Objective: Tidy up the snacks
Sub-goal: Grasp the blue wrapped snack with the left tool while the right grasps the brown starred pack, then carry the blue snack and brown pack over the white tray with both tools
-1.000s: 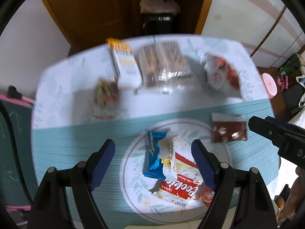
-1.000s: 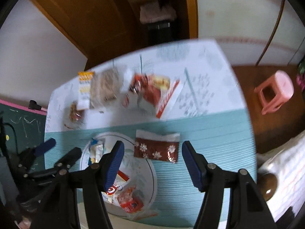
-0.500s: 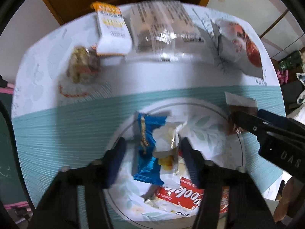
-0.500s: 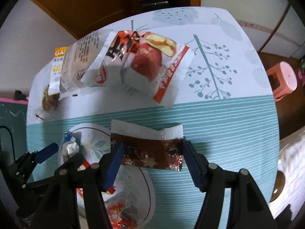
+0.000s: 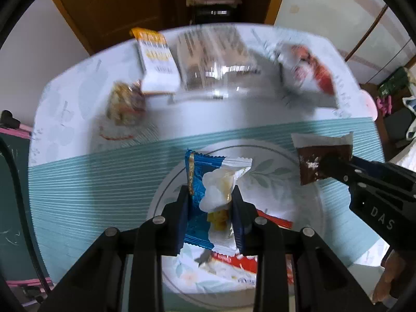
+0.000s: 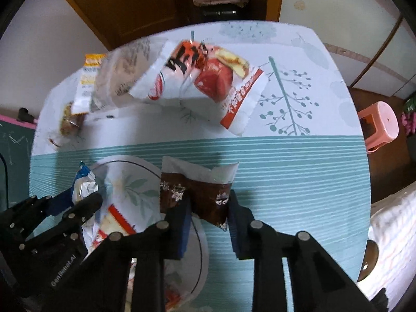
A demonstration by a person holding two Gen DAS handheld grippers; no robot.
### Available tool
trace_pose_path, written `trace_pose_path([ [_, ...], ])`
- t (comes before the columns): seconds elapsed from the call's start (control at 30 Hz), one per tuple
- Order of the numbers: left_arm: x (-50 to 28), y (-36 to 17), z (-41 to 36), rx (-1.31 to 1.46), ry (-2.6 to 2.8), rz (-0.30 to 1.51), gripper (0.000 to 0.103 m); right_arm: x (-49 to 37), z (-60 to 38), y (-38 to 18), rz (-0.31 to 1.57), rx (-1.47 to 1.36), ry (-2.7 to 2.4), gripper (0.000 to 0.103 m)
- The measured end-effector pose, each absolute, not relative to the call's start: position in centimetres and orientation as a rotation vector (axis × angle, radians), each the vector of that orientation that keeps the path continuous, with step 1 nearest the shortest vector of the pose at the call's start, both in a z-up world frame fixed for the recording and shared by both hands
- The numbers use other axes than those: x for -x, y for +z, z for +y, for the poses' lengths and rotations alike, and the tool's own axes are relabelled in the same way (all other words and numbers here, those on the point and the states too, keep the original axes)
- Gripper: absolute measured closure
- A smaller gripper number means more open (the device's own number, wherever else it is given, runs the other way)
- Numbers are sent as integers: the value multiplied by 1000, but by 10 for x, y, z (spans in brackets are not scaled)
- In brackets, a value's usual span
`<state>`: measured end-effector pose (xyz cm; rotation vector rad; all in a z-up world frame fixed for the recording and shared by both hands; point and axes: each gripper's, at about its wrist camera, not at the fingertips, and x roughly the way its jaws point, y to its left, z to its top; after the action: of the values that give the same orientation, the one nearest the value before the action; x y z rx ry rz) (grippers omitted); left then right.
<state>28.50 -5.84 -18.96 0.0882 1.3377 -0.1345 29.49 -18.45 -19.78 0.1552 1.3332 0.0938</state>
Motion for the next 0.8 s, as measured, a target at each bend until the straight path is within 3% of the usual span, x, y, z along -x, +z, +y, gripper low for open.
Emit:
trace_pose_path([
  [0.5, -168, -8, -23, -61, -268, 1022, 75, -172, -204, -31, 972, -210, 216, 78],
  [0.8, -71, 82, -1, -18, -341, 817, 75, -64, -199, 38, 740, -218, 272, 77],
])
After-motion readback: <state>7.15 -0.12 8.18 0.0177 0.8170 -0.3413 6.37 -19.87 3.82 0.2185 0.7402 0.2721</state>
